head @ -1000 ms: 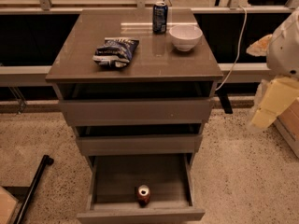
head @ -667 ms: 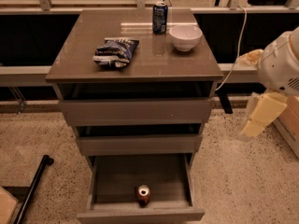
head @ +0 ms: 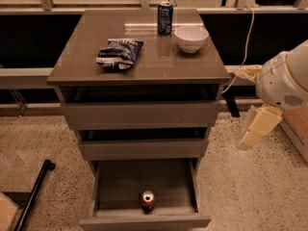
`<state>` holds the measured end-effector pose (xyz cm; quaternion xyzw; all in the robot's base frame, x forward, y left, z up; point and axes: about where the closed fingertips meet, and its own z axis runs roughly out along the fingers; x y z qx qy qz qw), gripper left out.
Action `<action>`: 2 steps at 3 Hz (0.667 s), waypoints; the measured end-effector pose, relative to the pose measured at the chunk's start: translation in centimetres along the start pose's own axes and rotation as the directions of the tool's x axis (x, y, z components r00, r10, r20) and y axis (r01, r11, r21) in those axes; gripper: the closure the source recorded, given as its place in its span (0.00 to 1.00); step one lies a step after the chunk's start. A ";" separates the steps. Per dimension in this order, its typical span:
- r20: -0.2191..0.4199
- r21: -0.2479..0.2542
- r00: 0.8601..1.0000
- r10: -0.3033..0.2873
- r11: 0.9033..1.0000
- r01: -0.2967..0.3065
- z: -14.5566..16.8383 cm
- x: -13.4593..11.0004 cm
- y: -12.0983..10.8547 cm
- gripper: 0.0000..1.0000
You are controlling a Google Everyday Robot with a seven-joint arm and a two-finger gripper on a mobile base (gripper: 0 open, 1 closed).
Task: Pick coke can from bottom drawer and place on counter
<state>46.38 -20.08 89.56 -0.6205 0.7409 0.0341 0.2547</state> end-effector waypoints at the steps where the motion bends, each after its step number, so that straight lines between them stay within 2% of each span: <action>1: 0.071 -0.013 0.997 0.025 1.000 -0.025 2.6 0.5 0.5 0.00; 2: 0.172 -0.050 0.984 0.038 0.998 -0.030 8.1 1.4 1.8 0.00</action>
Offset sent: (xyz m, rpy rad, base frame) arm 0.0167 0.0376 -0.1589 0.3023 0.0242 0.0914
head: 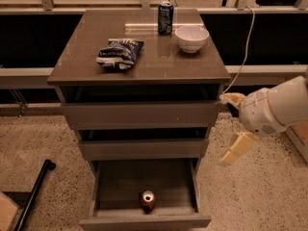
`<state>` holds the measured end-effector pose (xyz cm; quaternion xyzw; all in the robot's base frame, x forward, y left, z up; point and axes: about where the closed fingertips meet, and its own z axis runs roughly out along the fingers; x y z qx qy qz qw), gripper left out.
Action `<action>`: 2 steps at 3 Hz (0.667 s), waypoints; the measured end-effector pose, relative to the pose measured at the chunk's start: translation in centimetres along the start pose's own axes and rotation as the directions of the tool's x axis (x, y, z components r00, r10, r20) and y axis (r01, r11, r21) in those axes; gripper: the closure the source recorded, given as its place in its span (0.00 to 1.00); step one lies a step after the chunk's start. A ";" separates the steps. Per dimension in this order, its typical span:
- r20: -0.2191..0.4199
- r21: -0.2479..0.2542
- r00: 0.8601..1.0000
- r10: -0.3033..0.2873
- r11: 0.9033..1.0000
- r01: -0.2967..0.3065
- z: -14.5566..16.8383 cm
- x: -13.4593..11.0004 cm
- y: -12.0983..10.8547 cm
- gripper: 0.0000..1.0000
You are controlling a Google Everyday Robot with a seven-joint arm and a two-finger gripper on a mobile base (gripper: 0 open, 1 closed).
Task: Pick coke can from bottom drawer and place on counter
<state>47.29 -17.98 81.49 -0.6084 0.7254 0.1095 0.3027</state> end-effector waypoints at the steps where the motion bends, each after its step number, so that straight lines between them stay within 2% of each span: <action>1: 0.074 -0.046 0.997 -0.007 0.999 0.011 5.6 2.7 0.6 0.00; 2: 0.131 -0.132 0.991 0.032 0.991 -0.015 12.6 7.3 1.5 0.00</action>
Offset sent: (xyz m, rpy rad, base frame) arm 0.0325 0.0052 -0.2089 0.1976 0.1269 0.1091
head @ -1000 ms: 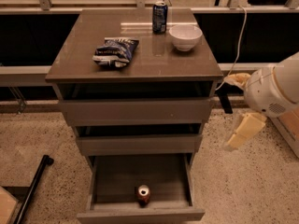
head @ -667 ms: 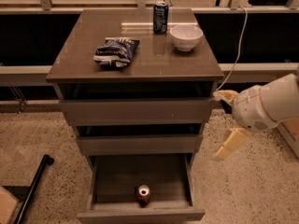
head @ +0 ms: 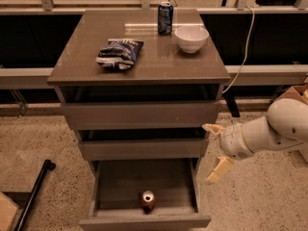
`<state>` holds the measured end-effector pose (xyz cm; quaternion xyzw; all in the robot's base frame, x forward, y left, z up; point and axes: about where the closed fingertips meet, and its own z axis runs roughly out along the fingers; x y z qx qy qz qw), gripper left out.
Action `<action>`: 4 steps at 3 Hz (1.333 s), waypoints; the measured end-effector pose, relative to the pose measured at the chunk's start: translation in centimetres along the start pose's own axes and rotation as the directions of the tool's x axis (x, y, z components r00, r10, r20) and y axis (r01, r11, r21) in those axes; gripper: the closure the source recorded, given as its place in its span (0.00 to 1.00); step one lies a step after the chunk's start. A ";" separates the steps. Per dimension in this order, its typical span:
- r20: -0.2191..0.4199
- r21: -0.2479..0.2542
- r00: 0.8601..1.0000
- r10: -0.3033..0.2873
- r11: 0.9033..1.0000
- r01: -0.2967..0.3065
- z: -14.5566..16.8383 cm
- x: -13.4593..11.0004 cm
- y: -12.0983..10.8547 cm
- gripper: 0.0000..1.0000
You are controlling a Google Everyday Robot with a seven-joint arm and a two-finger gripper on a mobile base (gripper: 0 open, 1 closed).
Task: Pick coke can from bottom drawer and place on counter
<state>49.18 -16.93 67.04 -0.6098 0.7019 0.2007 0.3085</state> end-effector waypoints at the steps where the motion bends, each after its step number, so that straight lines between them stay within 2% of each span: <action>1: -0.007 -0.001 1.000 0.011 1.000 -0.011 0.6 0.3 0.1 0.00; 2: -0.035 -0.004 0.998 0.053 0.999 -0.053 2.9 1.5 0.4 0.00; 4: -0.015 -0.007 0.994 0.109 0.994 -0.109 15.7 8.3 2.3 0.00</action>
Offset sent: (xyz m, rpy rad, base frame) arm 0.0014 0.0135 -0.0604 -0.0495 0.0828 -0.0828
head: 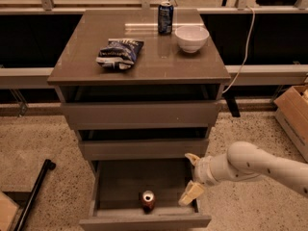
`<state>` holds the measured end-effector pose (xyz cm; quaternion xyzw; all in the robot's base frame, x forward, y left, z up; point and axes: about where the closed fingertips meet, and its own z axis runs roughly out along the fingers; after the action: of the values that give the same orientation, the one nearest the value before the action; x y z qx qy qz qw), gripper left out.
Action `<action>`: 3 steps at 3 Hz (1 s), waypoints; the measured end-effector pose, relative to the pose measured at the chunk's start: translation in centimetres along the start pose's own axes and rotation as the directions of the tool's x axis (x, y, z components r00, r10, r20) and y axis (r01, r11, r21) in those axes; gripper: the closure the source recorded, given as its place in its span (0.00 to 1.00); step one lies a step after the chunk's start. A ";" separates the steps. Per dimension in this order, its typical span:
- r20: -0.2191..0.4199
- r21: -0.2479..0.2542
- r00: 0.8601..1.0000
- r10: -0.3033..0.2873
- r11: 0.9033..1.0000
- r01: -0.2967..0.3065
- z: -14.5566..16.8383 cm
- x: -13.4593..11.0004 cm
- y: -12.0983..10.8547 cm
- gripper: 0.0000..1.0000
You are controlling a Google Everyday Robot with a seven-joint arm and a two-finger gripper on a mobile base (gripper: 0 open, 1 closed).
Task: Pick coke can from bottom drawer and place on counter
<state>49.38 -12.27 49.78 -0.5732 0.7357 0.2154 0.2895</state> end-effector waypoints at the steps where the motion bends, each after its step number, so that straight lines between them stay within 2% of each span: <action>1: 0.029 -0.003 0.999 0.046 0.999 -0.046 5.7 2.6 -0.9 0.00; 3: 0.025 -0.057 0.995 0.099 0.994 -0.097 9.8 4.1 0.3 0.00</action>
Offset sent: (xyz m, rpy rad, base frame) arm 0.0139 0.0149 -0.0573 0.0358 0.0230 -0.0305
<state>50.12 -8.80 39.76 -0.5411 0.7526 0.2576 0.2728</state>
